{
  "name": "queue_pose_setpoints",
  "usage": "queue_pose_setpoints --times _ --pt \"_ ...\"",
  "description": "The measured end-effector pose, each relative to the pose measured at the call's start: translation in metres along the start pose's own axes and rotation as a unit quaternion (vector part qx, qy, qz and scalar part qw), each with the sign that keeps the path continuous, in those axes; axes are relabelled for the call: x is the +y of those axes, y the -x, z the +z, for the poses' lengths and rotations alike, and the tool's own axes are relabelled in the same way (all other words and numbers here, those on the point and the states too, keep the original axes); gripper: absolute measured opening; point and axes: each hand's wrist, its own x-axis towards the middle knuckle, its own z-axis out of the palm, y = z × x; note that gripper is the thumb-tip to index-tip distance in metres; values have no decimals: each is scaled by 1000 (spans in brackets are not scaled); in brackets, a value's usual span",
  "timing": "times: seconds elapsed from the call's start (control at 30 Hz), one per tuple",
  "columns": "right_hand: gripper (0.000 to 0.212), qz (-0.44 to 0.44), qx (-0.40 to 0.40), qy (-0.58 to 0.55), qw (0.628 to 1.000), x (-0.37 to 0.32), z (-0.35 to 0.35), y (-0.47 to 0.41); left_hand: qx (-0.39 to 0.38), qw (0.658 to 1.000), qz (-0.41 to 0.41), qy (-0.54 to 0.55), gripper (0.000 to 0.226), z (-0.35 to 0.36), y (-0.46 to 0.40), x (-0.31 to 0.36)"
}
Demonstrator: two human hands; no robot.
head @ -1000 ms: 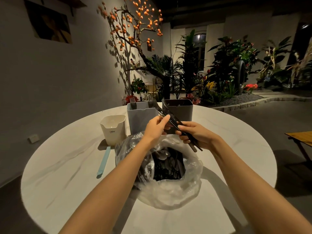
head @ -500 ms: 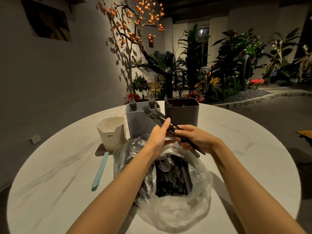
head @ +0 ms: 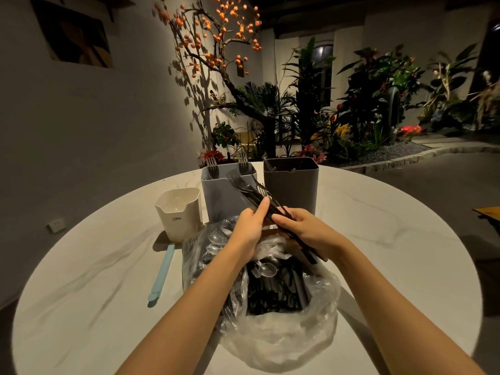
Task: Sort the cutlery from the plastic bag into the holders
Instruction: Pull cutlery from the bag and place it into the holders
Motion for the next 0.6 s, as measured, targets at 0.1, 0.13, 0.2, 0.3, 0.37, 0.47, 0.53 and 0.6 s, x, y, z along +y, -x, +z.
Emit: queue_pose_setpoints --times 0.1,0.13,0.2,0.3,0.37,0.47,0.53,0.6 --pt "22 4 -9 -10 1000 2 -2 0 -2 1000 -5 16 41 0 2 1" --pt "23 6 -11 -14 1000 3 -2 -1 -2 1000 -4 14 41 0 3 1" --pt "27 10 -14 -21 1000 2 -1 -1 8 1000 6 2 40 0 2 0" --pt "31 17 -18 -40 999 1 -2 1 27 999 14 -20 41 1 1 -1" --pt "31 22 -25 -48 998 0 -2 1 28 999 11 -30 44 1 0 -1" --pt "26 24 -20 -57 998 -1 -2 1 25 999 8 -22 48 1 0 -2" --pt "25 28 -8 -55 998 0 -3 1 33 999 14 -17 48 2 1 -1" --pt "25 33 -6 -60 998 0 -2 1 53 998 27 -22 46 4 0 -1"
